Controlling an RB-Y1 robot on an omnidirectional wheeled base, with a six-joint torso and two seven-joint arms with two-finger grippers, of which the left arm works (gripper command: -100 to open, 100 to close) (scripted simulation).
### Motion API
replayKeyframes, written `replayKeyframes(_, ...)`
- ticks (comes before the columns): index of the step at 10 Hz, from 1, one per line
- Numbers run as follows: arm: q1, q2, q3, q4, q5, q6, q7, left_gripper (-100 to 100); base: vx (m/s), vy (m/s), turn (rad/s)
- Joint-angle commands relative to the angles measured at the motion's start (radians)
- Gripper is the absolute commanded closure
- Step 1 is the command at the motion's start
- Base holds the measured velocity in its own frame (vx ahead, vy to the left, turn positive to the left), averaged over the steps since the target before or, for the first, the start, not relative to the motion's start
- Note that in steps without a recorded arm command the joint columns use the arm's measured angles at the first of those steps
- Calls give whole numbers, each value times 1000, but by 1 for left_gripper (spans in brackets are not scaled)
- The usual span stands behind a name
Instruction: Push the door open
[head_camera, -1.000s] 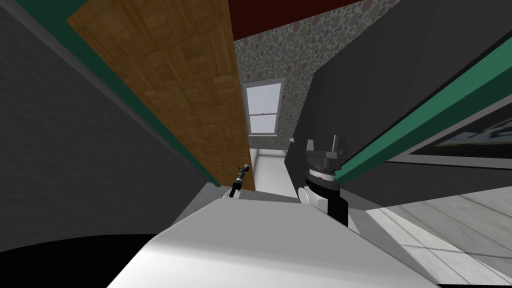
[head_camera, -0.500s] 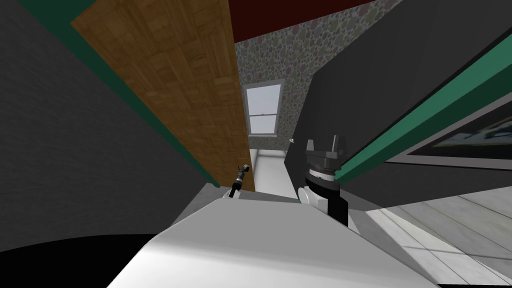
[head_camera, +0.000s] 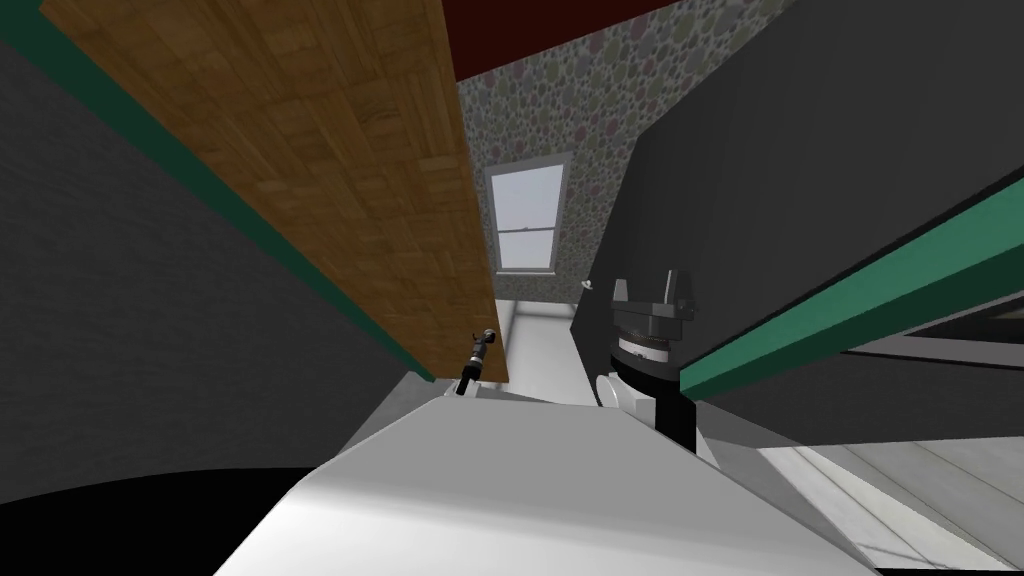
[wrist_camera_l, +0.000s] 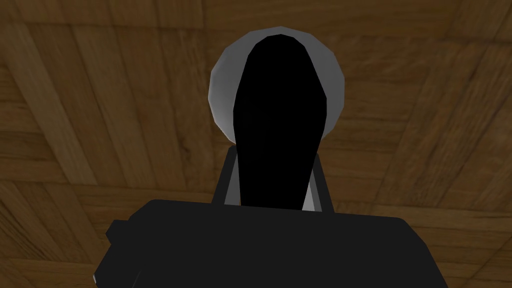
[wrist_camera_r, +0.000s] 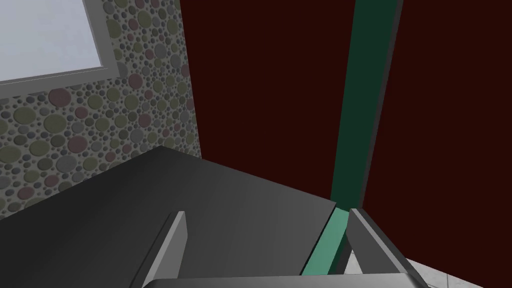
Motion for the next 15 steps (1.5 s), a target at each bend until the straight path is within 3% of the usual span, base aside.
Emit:
replayKeyframes(1,2,11,22,-13,10,2,-8,100,192,-60,44)
replayKeyframes(5,1,16,66,-7,33,3,-26,100,194,-80,53)
replayKeyframes(7,1,16,66,-7,33,3,-26,100,91,-28,24)
replayKeyframes(8,1,18,90,-4,46,3,-36,100,124,-63,73)
replayKeyframes(15,0,21,142,3,73,4,-58,100,156,-69,51)
